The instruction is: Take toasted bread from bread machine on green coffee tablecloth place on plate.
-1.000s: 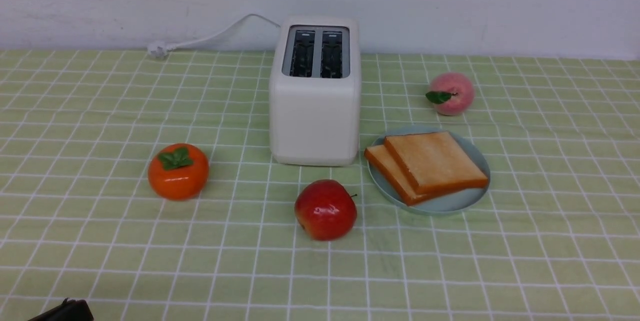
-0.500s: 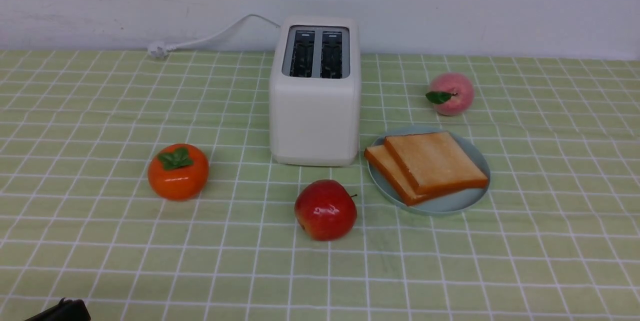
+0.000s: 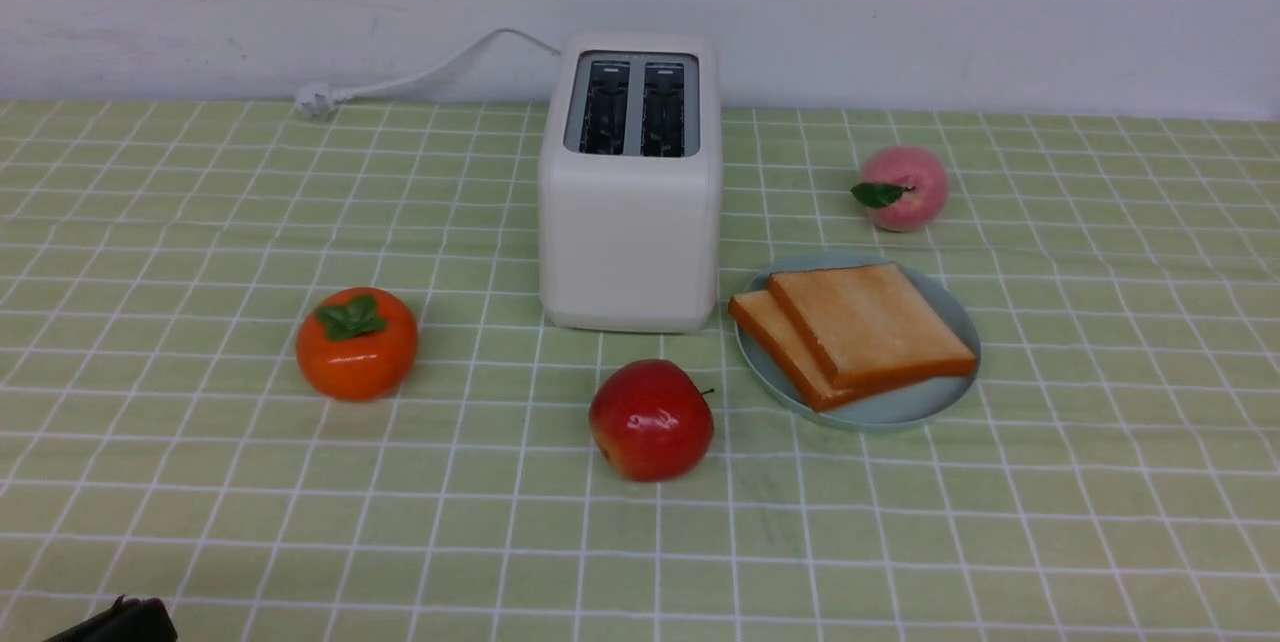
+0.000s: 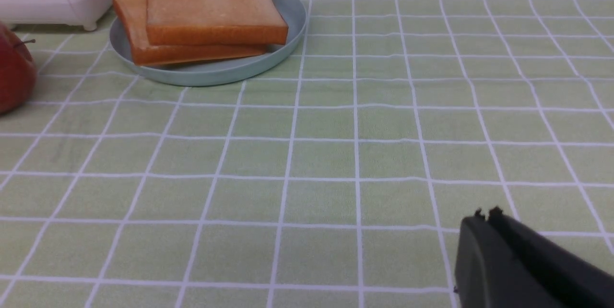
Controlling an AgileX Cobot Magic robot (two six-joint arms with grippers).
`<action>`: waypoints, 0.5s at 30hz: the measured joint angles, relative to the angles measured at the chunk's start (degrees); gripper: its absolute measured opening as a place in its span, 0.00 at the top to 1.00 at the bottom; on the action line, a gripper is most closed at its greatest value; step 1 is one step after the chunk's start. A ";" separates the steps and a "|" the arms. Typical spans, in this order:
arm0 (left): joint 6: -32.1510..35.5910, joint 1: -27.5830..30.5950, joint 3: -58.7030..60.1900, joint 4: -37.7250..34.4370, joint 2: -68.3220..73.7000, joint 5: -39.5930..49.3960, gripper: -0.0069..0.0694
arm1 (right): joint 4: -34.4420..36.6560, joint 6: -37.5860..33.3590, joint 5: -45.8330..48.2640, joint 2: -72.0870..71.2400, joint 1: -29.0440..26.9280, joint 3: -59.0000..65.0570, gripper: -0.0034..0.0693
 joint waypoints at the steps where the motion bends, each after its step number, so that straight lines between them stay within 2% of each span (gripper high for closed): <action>1: -0.14 0.00 0.00 0.41 0.00 -1.25 0.86 | 0.00 0.00 0.00 0.00 0.00 0.00 0.98; 3: 0.74 0.00 -0.17 2.14 0.00 -6.86 0.90 | 0.00 0.00 0.00 0.00 0.00 0.00 0.98; 5: 6.98 0.00 -1.38 1.43 0.00 -13.52 0.93 | 0.00 0.00 0.00 0.00 0.00 0.00 0.97; 6: 11.65 0.00 -2.30 -1.14 0.00 -15.40 0.93 | 0.00 0.00 0.00 0.00 0.00 0.00 0.97; 7: 12.74 0.00 -2.50 -2.69 0.00 -15.65 0.93 | 0.00 0.00 0.00 0.00 0.00 0.00 0.97; 8: 21.52 0.00 -4.02 -10.06 0.00 -16.14 0.93 | 0.00 0.00 0.00 0.00 0.00 0.00 0.97; 9: 24.47 0.00 -4.47 -11.32 0.00 -15.93 0.93 | 0.00 0.00 0.00 0.00 0.00 0.00 0.97; 10: 39.56 0.00 -6.39 -23.45 0.00 -14.07 0.93 | 0.00 0.00 0.00 0.00 0.00 0.00 0.97; 11: 46.69 0.06 -7.06 -28.81 0.00 -13.09 0.93 | 0.00 0.00 0.00 0.00 0.00 0.00 0.97; 12: 50.19 0.10 -7.35 -31.43 0.00 -12.68 0.93 | 0.00 0.00 0.00 0.00 0.00 0.00 0.97; 13: 63.19 0.72 -7.89 -41.06 0.00 -12.33 0.93 | 0.00 0.00 0.00 0.00 0.00 0.00 0.97; 14: 64.66 0.83 -7.94 -42.17 0.00 -12.43 0.93 | 0.00 0.00 0.00 0.00 0.00 0.00 0.97; 15: 73.67 1.98 -7.87 -50.02 -0.17 -13.73 0.93 | 0.00 0.00 0.00 0.00 0.00 0.00 0.97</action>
